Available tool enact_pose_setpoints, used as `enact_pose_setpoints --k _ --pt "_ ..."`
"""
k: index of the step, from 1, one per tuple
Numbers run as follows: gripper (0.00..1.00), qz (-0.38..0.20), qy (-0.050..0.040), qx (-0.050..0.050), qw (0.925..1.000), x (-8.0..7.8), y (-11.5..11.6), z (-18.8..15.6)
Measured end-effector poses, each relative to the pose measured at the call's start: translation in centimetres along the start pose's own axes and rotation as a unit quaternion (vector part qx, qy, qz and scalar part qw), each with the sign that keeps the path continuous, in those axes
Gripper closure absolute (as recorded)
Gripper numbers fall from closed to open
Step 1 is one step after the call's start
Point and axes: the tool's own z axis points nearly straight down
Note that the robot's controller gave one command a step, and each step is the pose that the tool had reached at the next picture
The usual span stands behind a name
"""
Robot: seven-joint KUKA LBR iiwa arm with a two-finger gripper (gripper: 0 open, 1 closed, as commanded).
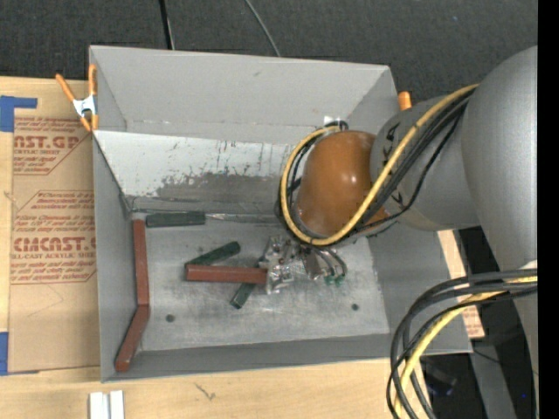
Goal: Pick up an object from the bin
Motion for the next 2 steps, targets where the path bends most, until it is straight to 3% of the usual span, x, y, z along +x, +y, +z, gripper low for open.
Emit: enact_pose_setpoints --k 1,2 --pt "1.0 0.0 0.0 0.0 1.0 0.0 0.0 0.0" --pt "1.0 0.0 0.0124 -0.001 0.9999 -0.4 -0.4 -10.6"
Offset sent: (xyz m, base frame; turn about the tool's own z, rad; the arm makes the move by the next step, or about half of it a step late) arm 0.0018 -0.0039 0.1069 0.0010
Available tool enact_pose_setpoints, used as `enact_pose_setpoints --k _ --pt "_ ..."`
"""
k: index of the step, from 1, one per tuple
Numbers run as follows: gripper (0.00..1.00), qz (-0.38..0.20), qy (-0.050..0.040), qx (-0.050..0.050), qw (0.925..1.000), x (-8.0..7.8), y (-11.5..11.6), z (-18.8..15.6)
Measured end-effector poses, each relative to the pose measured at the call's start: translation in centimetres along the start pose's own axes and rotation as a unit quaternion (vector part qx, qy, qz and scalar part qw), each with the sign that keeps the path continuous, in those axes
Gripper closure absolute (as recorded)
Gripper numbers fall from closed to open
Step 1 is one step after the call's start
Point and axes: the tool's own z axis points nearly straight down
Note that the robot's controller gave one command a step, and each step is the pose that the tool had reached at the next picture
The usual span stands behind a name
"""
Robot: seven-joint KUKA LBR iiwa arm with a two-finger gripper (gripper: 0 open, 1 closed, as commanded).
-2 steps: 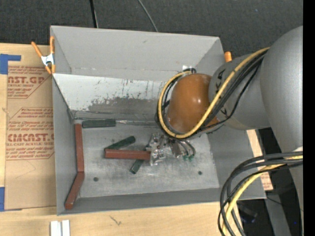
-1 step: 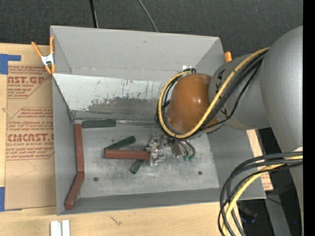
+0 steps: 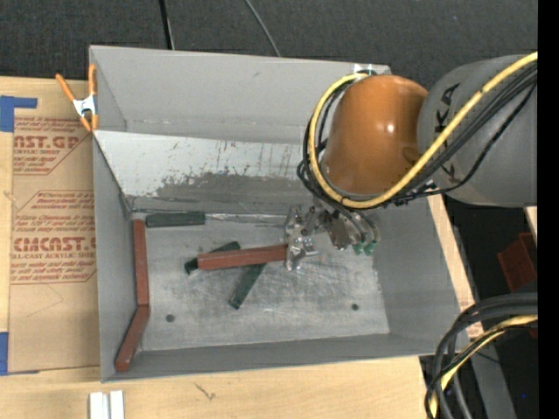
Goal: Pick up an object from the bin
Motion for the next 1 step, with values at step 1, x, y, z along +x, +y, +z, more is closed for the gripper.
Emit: enact_pose_setpoints --k 1 --pt "1.0 0.0 0.0001 0.0 1.0 0.0 0.0 0.0"
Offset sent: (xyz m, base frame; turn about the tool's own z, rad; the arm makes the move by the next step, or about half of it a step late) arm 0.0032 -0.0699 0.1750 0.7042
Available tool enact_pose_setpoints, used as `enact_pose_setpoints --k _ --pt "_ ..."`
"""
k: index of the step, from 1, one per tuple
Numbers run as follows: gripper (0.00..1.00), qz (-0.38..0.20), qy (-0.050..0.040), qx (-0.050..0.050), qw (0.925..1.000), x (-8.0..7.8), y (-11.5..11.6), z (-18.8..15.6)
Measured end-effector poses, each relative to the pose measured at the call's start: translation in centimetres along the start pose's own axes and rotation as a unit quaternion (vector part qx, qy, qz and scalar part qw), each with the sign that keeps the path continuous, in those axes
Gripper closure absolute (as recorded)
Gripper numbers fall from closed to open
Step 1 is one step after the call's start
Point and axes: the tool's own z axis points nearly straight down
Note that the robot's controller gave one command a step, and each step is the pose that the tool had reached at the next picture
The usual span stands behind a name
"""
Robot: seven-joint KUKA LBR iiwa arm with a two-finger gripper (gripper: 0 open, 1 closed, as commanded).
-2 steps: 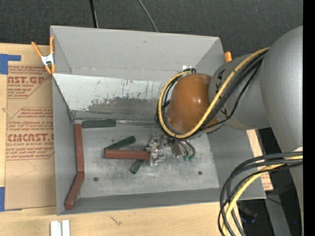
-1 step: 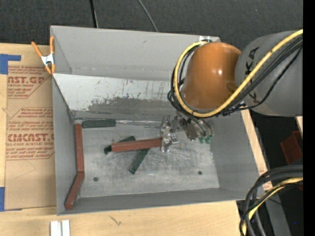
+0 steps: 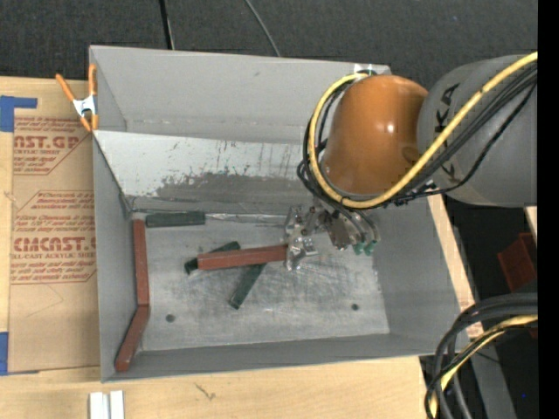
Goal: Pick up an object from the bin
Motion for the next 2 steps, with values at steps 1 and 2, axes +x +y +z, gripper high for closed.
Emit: enact_pose_setpoints --k 1,2 --pt "1.0 0.063 0.0018 0.0 0.998 0.2 -1.16 -2.99" --pt "1.0 0.089 -0.0023 0.001 0.996 -0.26 -1.45 -3.98"
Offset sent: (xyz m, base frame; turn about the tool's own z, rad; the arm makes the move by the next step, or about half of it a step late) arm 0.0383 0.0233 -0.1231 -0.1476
